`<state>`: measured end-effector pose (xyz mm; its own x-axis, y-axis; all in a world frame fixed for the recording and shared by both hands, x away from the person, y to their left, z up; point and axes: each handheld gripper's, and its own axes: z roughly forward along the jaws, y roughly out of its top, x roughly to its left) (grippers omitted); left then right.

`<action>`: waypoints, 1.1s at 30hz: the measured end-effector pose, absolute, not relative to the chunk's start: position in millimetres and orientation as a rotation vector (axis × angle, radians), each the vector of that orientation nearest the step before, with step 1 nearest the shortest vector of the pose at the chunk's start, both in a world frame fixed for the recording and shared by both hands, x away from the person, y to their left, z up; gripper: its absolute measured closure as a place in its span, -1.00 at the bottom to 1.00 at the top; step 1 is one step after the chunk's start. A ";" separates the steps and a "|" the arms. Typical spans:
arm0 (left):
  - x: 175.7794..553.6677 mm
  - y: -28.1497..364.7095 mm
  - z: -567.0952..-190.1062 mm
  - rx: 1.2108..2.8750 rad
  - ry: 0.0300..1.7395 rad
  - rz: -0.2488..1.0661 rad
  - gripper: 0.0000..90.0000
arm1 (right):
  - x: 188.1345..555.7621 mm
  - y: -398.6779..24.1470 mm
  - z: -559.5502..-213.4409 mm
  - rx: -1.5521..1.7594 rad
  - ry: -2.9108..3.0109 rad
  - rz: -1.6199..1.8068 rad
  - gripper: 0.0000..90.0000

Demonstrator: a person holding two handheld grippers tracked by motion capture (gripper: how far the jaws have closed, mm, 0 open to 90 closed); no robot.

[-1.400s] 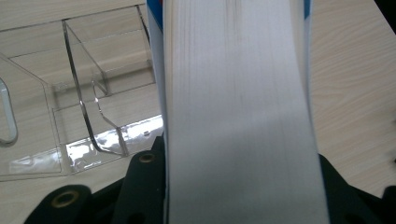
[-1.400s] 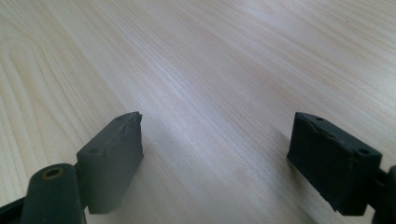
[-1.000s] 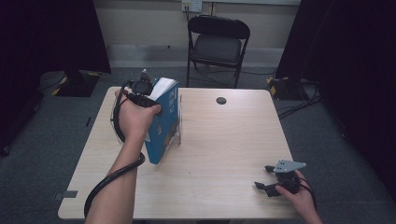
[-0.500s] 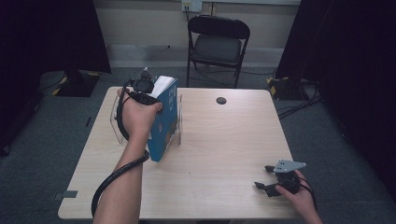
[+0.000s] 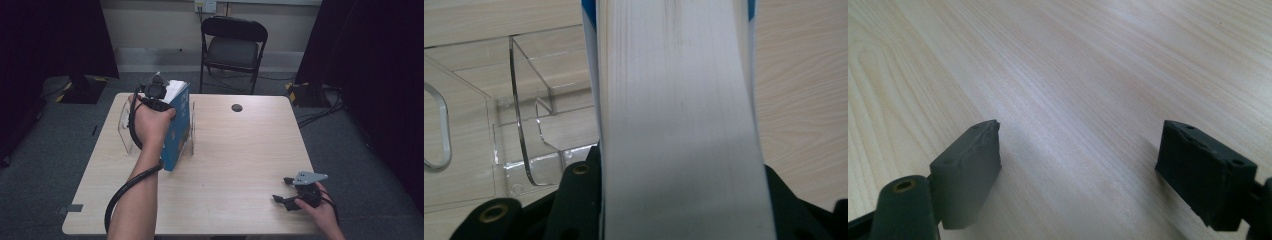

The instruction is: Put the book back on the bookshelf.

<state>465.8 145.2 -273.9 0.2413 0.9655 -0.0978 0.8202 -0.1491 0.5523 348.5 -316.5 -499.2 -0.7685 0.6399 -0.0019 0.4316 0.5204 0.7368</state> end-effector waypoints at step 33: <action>489.3 137.9 -280.8 1.969 1.674 0.406 0.38 | 349.3 -316.5 -499.3 0.889 2.496 1.096 -0.63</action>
